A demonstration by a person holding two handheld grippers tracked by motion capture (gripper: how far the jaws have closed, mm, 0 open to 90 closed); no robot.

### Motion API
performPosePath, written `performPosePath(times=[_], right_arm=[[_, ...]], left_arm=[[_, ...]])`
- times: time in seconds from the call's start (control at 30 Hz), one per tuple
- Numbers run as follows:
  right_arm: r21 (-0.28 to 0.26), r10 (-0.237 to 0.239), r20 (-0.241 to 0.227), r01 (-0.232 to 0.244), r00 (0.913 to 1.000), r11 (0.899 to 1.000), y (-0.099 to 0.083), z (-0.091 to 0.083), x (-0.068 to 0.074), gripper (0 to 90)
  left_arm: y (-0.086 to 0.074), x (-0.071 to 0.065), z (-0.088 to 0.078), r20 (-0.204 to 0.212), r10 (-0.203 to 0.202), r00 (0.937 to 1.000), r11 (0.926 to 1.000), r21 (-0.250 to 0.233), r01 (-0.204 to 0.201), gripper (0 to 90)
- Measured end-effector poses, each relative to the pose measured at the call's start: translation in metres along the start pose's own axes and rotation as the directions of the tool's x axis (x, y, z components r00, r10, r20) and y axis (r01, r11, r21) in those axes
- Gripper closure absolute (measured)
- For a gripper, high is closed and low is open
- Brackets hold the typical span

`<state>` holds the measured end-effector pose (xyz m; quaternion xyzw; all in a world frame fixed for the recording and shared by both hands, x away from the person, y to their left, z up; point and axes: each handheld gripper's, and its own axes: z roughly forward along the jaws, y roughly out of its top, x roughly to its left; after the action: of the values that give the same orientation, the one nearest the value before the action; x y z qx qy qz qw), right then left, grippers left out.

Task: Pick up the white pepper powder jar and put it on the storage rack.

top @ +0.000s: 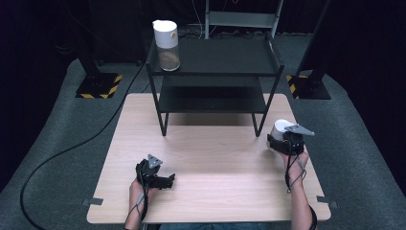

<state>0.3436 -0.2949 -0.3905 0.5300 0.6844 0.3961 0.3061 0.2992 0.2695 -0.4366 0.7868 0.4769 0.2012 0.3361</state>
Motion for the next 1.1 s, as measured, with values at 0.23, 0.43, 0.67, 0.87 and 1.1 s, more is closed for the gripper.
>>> performPosePath(times=[0.23, 0.43, 0.67, 0.87, 1.1], right_arm=[[-0.001, -0.033, -0.043, 0.033, 0.9986, 0.999, 0.005, -0.003, 0.007, 30.2], [-0.008, -0.051, -0.070, 0.051, 0.9963, 0.999, 0.010, -0.004, 0.013, 30.2], [-0.019, -0.077, -0.100, 0.075, 0.9920, 0.997, 0.018, -0.006, 0.022, 30.3], [-0.023, -0.096, -0.120, 0.094, 0.9881, 0.995, 0.027, -0.008, 0.027, 30.3], [-0.021, -0.120, -0.146, 0.119, 0.9819, 0.993, 0.036, -0.008, 0.033, 30.3]], left_arm=[[0.000, 0.000, 0.000, 0.000, 0.000, 1.0000, 1.0000, 0.000, 0.000, 0.3], [0.000, 0.000, 0.000, 0.000, 0.000, 1.0000, 1.0000, -0.001, 0.000, 0.3], [0.000, 0.000, 0.000, 0.000, 0.000, 1.0000, 1.0000, 0.000, 0.000, 0.3], [0.000, 0.000, 0.000, 0.000, 0.000, 1.0000, 1.0000, 0.000, 0.000, 0.3], [0.000, 0.000, 0.000, 0.000, 0.001, 1.0000, 1.0000, 0.001, -0.001, 0.3]])
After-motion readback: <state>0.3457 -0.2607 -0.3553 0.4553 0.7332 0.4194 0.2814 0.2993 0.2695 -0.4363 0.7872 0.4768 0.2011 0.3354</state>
